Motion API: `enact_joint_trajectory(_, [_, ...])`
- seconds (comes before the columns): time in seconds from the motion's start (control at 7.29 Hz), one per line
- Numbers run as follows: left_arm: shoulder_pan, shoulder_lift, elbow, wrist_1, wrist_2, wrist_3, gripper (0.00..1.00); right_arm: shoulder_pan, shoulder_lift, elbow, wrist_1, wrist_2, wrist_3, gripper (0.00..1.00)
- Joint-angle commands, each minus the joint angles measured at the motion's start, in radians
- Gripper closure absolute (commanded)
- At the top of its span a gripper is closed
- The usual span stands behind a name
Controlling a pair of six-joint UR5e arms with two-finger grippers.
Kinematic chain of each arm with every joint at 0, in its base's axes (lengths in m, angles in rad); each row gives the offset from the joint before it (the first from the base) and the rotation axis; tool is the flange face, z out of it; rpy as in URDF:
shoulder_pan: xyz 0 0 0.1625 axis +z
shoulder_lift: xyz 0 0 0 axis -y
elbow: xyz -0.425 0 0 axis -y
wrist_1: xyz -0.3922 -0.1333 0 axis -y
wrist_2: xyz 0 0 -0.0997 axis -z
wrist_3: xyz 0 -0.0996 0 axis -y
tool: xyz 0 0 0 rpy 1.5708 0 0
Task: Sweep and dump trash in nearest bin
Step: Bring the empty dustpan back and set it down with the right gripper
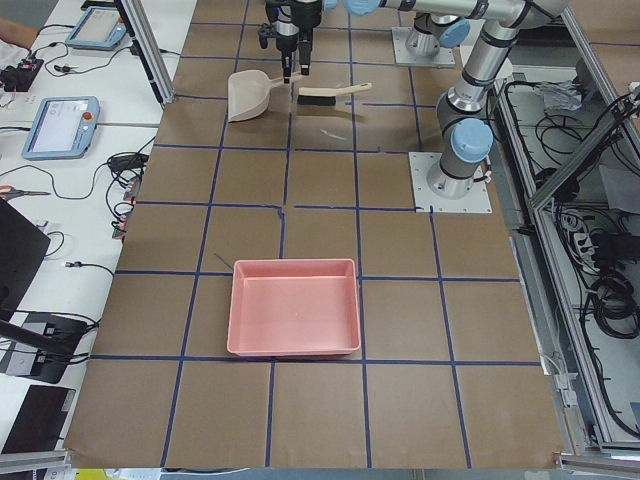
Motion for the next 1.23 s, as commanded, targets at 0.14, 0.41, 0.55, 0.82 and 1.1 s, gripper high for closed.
enact_joint_trajectory(0.14, [0.005, -0.002, -0.001, 0.003, -0.006, -0.004, 0.0, -0.018, -0.01, -0.024, 0.031, -0.002, -0.003, 0.0])
enact_joint_trajectory(0.41, [-0.002, -0.002, -0.008, 0.026, -0.009, -0.011, 0.0, -0.056, -0.114, -0.096, 0.232, 0.008, -0.011, 0.0])
enact_joint_trajectory(0.55, [-0.003, 0.0, -0.019, 0.03, -0.006, -0.01, 0.0, -0.095, -0.181, -0.116, 0.319, 0.014, -0.02, 0.0])
enact_joint_trajectory(0.82, [-0.005, 0.001, -0.022, 0.03, -0.006, -0.016, 0.0, -0.199, -0.335, -0.138, 0.519, 0.015, -0.037, 0.0])
enact_joint_trajectory(1.1, [-0.005, 0.003, -0.022, 0.03, -0.001, -0.016, 0.0, -0.221, -0.444, -0.133, 0.64, 0.005, -0.047, 0.0])
